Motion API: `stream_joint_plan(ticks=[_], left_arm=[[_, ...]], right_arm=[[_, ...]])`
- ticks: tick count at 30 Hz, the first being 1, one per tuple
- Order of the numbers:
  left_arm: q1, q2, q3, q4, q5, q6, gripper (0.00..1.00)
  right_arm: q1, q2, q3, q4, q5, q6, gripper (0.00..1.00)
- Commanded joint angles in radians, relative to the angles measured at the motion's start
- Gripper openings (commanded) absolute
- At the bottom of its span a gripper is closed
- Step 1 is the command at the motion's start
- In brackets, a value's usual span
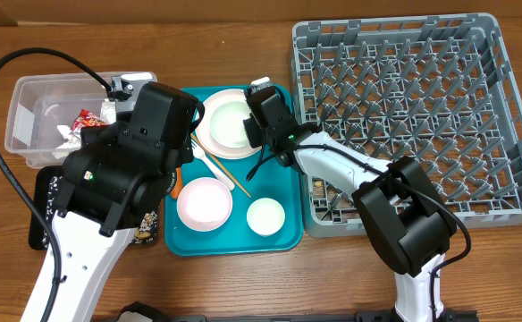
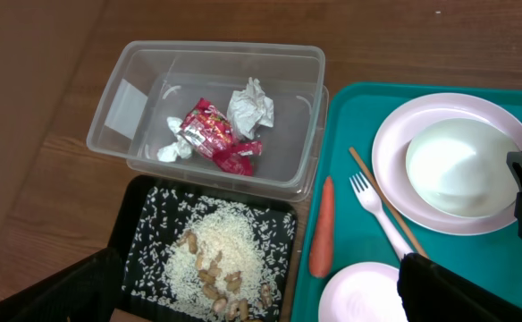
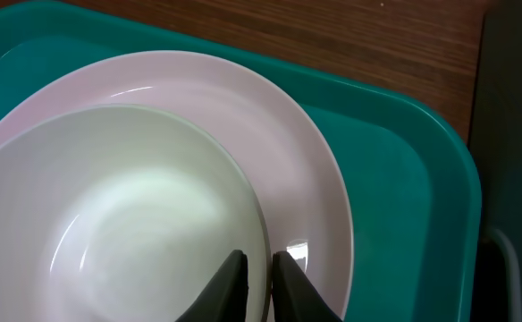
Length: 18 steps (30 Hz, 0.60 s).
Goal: Sort waste into correct bins and load items into the dishwasher
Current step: 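Lower the right gripper onto the white bowl rim and grasp it, then lift the white bowl with the right gripper and carry it into the rack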
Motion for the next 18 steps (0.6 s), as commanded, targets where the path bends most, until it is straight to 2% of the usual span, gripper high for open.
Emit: stream_joint_plan(ticks=[1,3,11,14,18], left_arm=[[0.001,0.003,0.013,0.002,-0.017,-0.014,1.0],[0.001,0.003,0.013,0.002,-0.017,-0.014,1.0],[0.001,0.003,0.013,0.002,-0.017,-0.014,1.0],[0.001,0.003,0.013,0.002,-0.017,-0.014,1.0],[0.001,0.003,0.013,0.002,-0.017,-0.014,1.0]], right_arm=[[-0.004,0.008,0.019,-0.003,-0.001,0.001,0.15],[-0.004,0.008,0.019,-0.017,-0.007,0.001,0.2],[-0.004,0.008,0.019,-0.045,-0.049,0.005,0.2],[-0.004,0.008,0.021,-0.038,-0.049,0.005,0.15],[-0.004,0.001,0.034,-0.034,-0.048,0.005,0.04]])
